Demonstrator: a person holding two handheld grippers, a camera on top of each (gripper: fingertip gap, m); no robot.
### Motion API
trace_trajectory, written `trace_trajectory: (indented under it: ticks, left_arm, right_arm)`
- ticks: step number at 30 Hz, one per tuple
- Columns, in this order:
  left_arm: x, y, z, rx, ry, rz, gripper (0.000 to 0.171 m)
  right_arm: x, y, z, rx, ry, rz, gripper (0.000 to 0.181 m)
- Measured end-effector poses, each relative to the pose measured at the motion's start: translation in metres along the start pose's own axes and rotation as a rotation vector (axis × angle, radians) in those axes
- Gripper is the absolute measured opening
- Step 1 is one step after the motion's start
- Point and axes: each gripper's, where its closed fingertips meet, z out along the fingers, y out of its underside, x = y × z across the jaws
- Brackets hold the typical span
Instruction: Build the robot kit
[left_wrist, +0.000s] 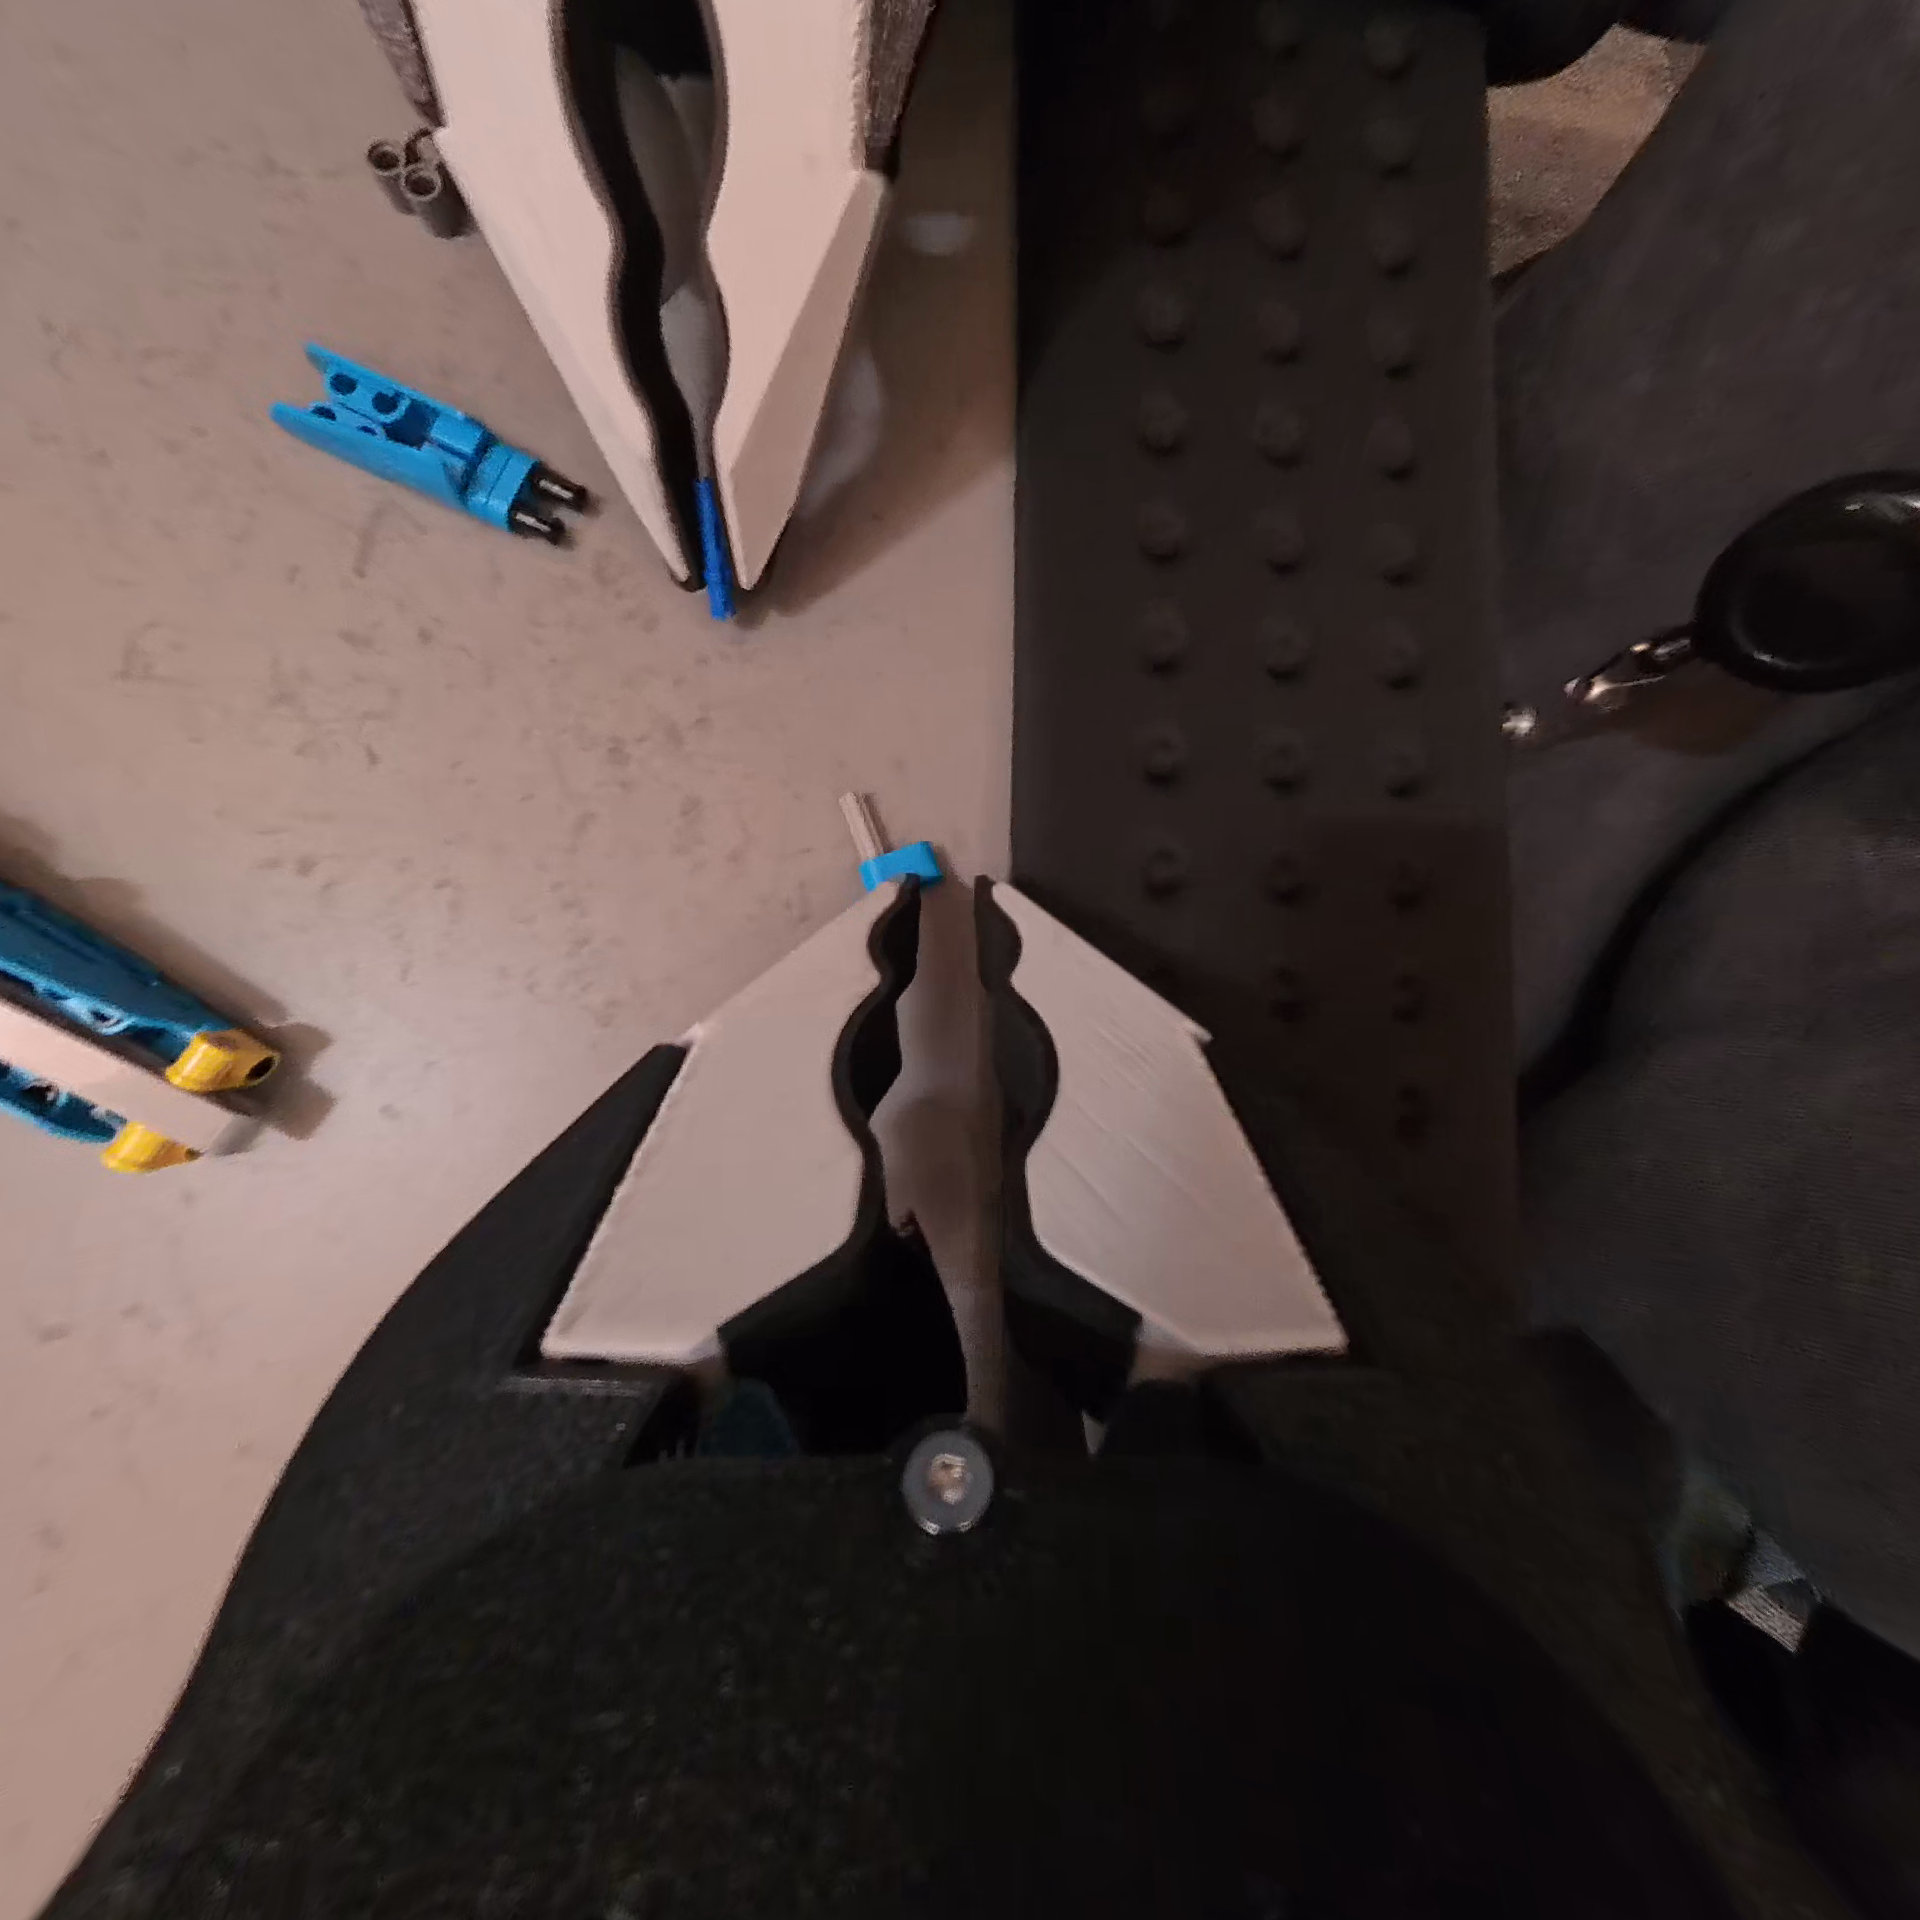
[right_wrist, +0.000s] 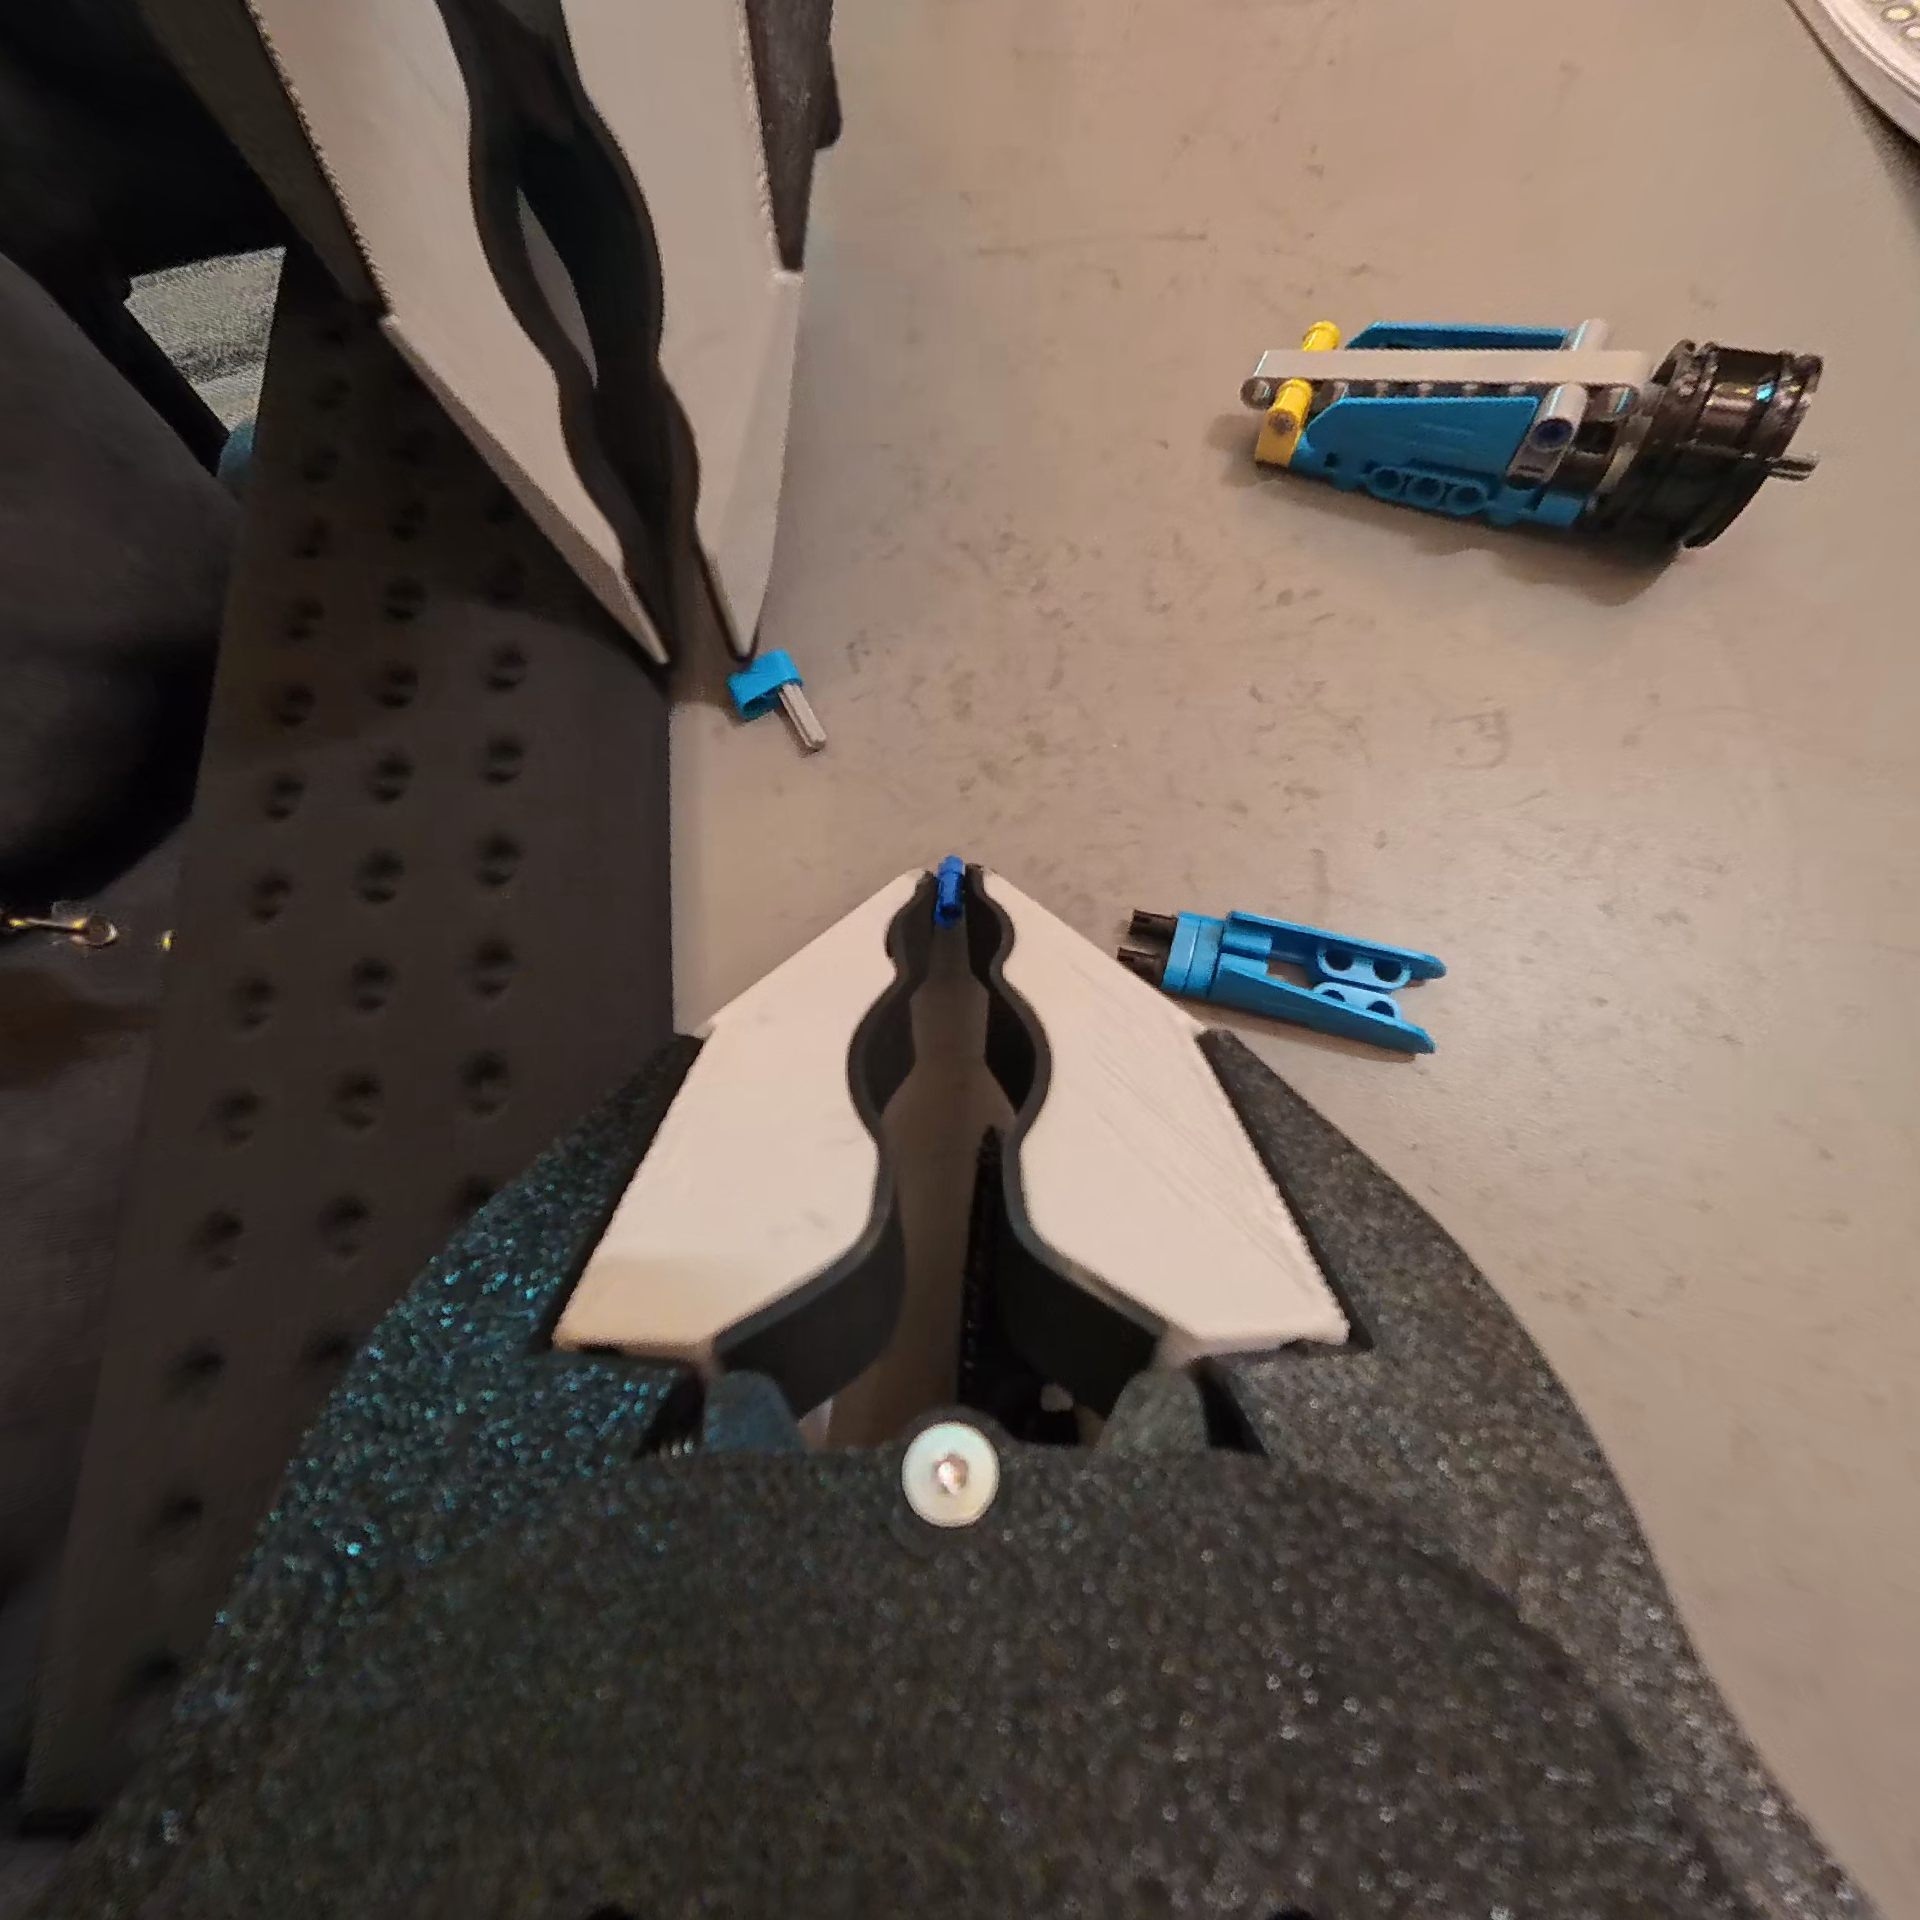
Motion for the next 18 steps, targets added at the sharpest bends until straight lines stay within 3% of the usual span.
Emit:
trace_trajectory:
  ticks: [7,15,18]
  left_arm:
    - [-0.010,0.001,0.006,-0.018,-0.113,0.000,0.023]
    - [-0.011,-0.002,0.011,-0.013,-0.161,-0.042,0.015]
    - [-0.026,-0.010,0.006,0.045,-0.331,0.029,0.015]
  right_arm:
    - [0.000,-0.002,-0.001,0.012,0.004,-0.010,0.005]
    - [-0.002,-0.008,-0.004,0.046,-0.007,-0.008,0.005]
    - [-0.002,-0.016,-0.012,0.106,-0.035,0.074,0.005]
